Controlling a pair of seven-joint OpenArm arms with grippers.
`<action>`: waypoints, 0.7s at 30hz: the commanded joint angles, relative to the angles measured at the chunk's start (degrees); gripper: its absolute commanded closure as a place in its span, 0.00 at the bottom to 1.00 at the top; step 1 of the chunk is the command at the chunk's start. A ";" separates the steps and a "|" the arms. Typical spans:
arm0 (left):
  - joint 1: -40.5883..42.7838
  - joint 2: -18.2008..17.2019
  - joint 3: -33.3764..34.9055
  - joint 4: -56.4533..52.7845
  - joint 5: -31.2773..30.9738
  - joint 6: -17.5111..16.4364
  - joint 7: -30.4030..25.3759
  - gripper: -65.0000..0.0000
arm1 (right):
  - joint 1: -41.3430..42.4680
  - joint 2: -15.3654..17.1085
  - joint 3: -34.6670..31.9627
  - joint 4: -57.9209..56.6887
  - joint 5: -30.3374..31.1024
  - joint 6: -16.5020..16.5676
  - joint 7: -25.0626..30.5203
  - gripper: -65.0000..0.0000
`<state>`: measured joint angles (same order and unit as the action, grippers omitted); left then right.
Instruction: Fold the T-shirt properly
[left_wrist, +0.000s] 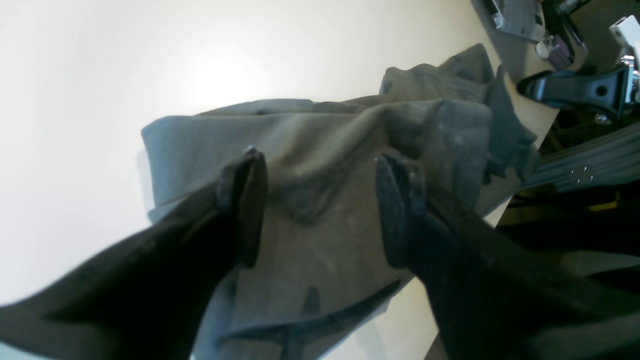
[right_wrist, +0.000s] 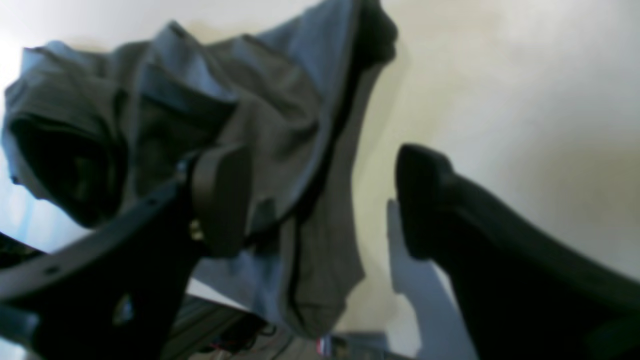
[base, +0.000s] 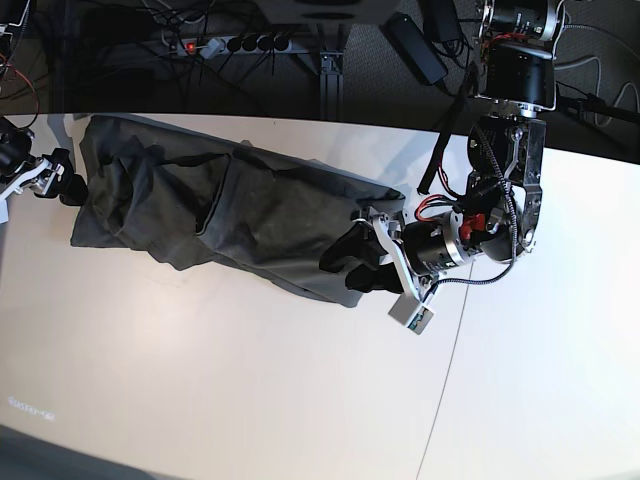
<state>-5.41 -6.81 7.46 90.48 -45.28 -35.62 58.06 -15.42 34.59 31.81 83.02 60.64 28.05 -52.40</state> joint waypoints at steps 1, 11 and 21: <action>-1.09 0.00 -0.09 1.07 -1.09 -1.11 -1.70 0.42 | 0.48 1.51 0.70 1.86 2.40 3.69 1.11 0.51; -1.09 0.02 -0.07 1.05 0.09 -1.11 -3.82 0.42 | 5.25 -2.38 -3.78 4.61 0.52 3.76 2.67 1.00; -1.09 0.11 0.02 1.05 0.39 -1.18 -3.78 0.42 | 7.58 -3.41 -14.62 -2.71 -14.62 3.69 8.09 1.00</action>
<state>-5.43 -6.66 7.53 90.48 -43.77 -35.62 55.66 -8.38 29.78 16.75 79.81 47.05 28.03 -44.21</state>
